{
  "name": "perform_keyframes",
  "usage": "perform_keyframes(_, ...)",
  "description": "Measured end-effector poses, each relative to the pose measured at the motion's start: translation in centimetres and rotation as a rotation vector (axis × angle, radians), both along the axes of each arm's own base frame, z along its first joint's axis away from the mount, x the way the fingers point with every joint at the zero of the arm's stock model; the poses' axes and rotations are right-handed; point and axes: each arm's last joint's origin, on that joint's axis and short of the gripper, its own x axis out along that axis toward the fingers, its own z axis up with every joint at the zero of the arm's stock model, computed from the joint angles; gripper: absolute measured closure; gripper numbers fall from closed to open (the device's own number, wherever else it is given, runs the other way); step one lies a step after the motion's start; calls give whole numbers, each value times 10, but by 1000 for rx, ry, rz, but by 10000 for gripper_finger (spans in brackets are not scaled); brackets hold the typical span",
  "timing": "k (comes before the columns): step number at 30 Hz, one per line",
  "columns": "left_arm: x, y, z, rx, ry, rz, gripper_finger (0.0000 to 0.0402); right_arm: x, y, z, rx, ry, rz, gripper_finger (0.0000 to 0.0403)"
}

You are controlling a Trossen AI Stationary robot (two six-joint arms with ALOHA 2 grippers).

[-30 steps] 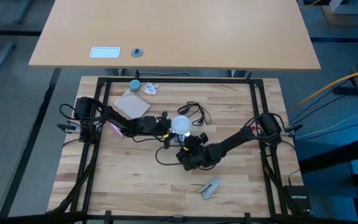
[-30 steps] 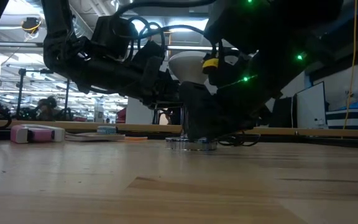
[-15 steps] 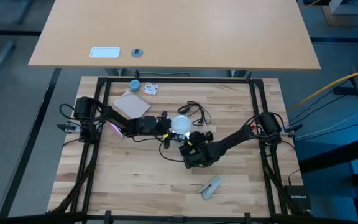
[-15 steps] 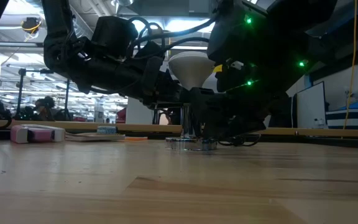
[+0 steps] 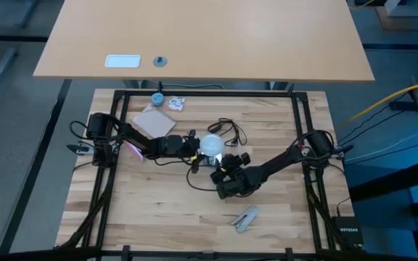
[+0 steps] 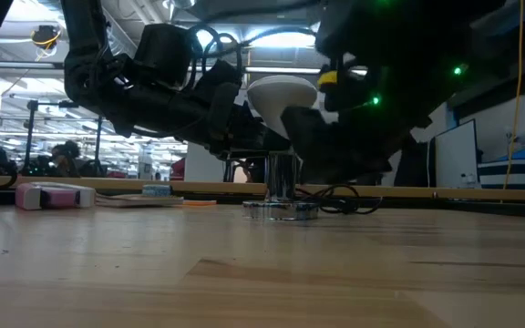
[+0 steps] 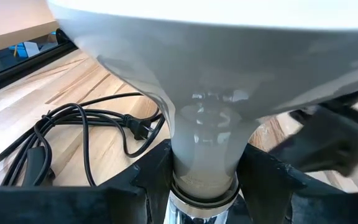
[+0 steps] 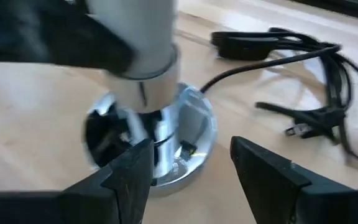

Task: Screw lightbulb
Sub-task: Insert the light bulb into the lamp

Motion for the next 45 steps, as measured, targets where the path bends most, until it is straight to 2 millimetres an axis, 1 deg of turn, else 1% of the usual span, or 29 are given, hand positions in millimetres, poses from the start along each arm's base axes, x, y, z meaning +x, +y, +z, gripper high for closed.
perform_keyframes(4,0,0,0,0,0,0,245,7,4,4,27,-51,43,178)
perform_keyframes(6,0,0,0,0,0,0,245,13,5,6,49,-61,96,178)
perform_keyframes(9,0,0,0,0,0,0,245,19,5,8,55,-69,150,178)
perform_keyframes(13,0,0,0,-7,-1,1,245,23,2,10,44,-66,172,178)
perform_keyframes(21,0,0,0,-7,-4,1,245,24,-2,9,20,-3,220,178)
perform_keyframes(27,0,0,0,-7,-6,1,245,25,-11,6,88,39,242,178)
perform_keyframes(31,0,0,1,-7,-8,1,245,27,-11,6,146,36,274,178)
perform_keyframes(36,0,0,1,-7,-8,1,245,27,-12,5,176,43,293,178)
perform_keyframes(42,0,0,1,-7,-8,1,245,23,-14,3,163,91,279,178)
perform_keyframes(45,0,0,1,0,-7,0,245,20,-16,1,173,102,223,178)
